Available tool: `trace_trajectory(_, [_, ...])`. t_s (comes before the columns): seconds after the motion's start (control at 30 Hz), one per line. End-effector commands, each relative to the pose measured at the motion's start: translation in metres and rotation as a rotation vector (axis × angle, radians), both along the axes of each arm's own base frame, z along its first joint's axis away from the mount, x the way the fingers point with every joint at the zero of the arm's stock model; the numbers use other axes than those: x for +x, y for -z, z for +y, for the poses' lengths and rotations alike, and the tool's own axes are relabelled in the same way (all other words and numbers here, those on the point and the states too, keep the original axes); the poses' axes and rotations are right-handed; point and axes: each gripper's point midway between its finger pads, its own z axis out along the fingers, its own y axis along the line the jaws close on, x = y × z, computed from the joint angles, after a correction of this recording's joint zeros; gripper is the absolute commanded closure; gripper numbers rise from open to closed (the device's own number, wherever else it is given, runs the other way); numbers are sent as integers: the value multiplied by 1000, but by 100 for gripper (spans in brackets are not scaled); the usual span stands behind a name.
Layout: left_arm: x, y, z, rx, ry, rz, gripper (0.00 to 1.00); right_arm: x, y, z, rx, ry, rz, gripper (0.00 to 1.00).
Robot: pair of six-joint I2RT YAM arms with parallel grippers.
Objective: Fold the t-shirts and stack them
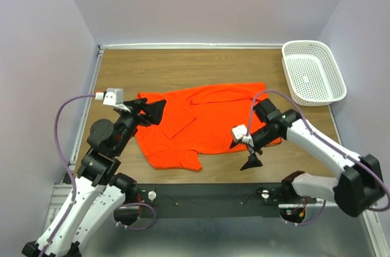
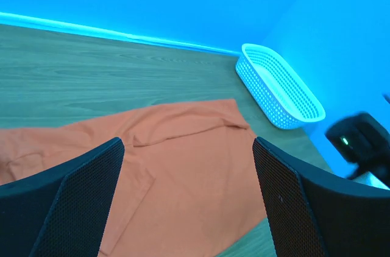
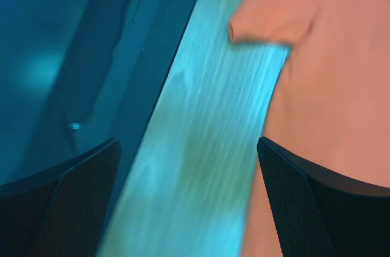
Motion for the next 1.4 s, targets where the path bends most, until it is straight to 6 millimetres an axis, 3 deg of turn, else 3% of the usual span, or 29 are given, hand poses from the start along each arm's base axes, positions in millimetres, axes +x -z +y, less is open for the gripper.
trace_trajectory(0.0, [-4,9,31,-3,-141,20,5,-1,-11,54,127,-171,-305,0])
trace_trajectory(0.07, [-9,4,34,17,-142,-7,5,-3,5,67,22,-200,-328,0])
trace_trajectory(0.1, [-10,3,35,36,-141,-16,5,-12,6,90,33,-235,-375,0])
trace_trajectory(0.13, [-11,-1,37,50,-146,-25,5,-14,22,100,-19,-227,-378,0])
trace_trajectory(0.17, [-10,3,40,90,-161,-17,5,-7,34,102,-87,-189,-433,0])
trace_trajectory(0.2, [-10,6,43,113,-172,-10,5,-19,39,116,-81,-232,-467,0])
trace_trajectory(0.27, [-10,5,51,111,-214,8,5,-17,53,126,-135,-220,-467,0])
trace_trajectory(0.43, [-11,4,47,120,-184,-44,5,-12,71,141,-185,-196,-564,7])
trace_trajectory(0.6, [-16,-1,44,114,-163,-66,5,-5,90,148,-229,-155,-615,25])
trace_trajectory(0.77, [-22,-7,48,90,-169,-91,5,-5,91,155,-225,-141,-625,41])
trace_trajectory(0.8, [-22,-8,49,84,-171,-95,5,-4,91,157,-220,-135,-629,51])
trace_trajectory(0.9, [-25,-10,50,74,-171,-105,5,1,91,163,-229,-99,-623,69])
trace_trajectory(1.0, [-26,-11,50,70,-172,-105,5,3,76,174,-183,-48,-589,82])
trace_trajectory(1.03, [-26,-11,50,68,-172,-106,5,3,62,182,-137,-12,-548,85])
trace_trajectory(1.07, [-26,-11,51,68,-174,-106,5,9,52,187,-112,27,-519,87])
trace_trajectory(1.13, [-26,-10,51,71,-174,-104,5,50,34,186,-78,194,-450,99])
trace_trajectory(1.17, [-26,-11,50,68,-169,-106,5,69,22,187,-50,318,-374,99])
trace_trajectory(1.2, [-26,-11,50,68,-168,-107,5,108,12,172,-41,493,-289,100])
trace_trajectory(1.27, [-26,-10,49,70,-165,-108,5,148,2,158,-17,659,-266,95])
trace_trajectory(1.3, [-26,-10,49,70,-162,-108,5,166,6,145,-36,739,-253,65])
trace_trajectory(1.37, [-26,-11,46,71,-152,-111,5,174,15,134,-61,809,-218,41])
